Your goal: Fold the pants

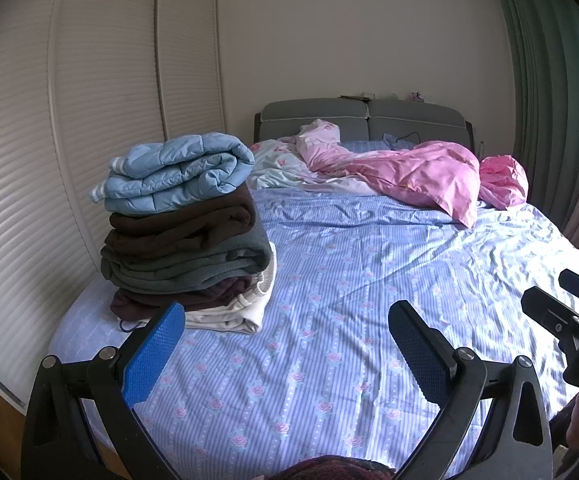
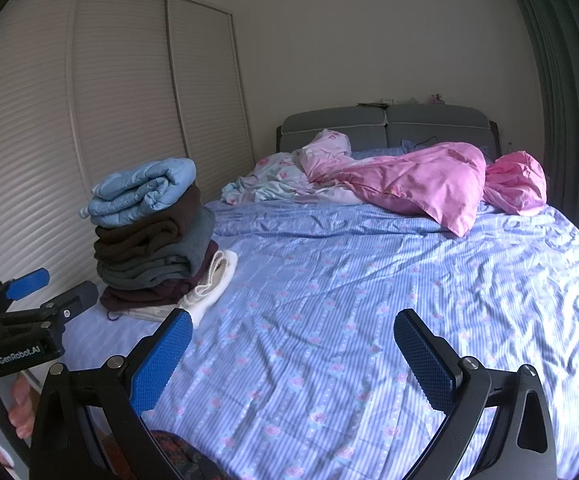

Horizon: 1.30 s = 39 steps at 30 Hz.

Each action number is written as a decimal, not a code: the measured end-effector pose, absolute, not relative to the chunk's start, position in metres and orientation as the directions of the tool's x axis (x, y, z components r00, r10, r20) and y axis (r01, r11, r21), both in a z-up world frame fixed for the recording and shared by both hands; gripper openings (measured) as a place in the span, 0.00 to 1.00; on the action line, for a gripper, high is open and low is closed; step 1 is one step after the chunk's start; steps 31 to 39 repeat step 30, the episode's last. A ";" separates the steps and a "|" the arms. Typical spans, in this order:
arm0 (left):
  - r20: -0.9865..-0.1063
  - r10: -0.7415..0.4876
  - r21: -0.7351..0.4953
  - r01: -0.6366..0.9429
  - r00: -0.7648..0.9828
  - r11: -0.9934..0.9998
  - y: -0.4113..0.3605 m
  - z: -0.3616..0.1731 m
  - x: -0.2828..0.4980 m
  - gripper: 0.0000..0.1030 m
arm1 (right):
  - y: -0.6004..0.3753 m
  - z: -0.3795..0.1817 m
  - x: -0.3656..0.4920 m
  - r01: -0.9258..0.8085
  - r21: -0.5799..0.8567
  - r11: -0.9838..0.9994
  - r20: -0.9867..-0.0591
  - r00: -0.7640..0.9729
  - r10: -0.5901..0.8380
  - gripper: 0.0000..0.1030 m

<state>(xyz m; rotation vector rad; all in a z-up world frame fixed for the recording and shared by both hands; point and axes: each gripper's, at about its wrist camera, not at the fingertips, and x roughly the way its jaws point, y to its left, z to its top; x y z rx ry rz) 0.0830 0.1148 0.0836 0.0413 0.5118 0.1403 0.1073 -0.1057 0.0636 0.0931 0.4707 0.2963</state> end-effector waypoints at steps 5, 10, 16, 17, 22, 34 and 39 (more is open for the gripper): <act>-0.485 0.145 0.074 -0.125 0.862 0.989 0.115 0.084 0.083 1.00 | -0.105 0.063 0.108 -0.261 0.156 0.953 -0.432 0.849 0.304 0.99; -0.485 0.145 0.074 -0.125 0.863 0.989 0.115 0.084 0.083 1.00 | -0.105 0.063 0.108 -0.260 0.157 0.953 -0.433 0.849 0.303 0.99; -0.485 0.144 0.073 -0.124 0.863 0.990 0.115 0.084 0.083 1.00 | -0.106 0.064 0.108 -0.261 0.157 0.953 -0.432 0.849 0.304 0.99; -0.486 0.145 0.073 -0.125 0.862 0.990 0.115 0.084 0.083 1.00 | -0.106 0.064 0.107 -0.259 0.157 0.953 -0.433 0.850 0.302 0.99; -0.487 0.145 0.073 -0.125 0.861 0.989 0.116 0.084 0.084 1.00 | -0.106 0.063 0.107 -0.261 0.157 0.953 -0.432 0.849 0.304 0.99; -0.489 0.141 0.073 -0.120 0.861 0.990 0.116 0.083 0.085 1.00 | -0.107 0.063 0.107 -0.259 0.156 0.953 -0.434 0.849 0.301 0.99; -0.489 0.141 0.073 -0.120 0.861 0.990 0.116 0.083 0.085 1.00 | -0.107 0.063 0.107 -0.259 0.156 0.953 -0.434 0.849 0.301 0.99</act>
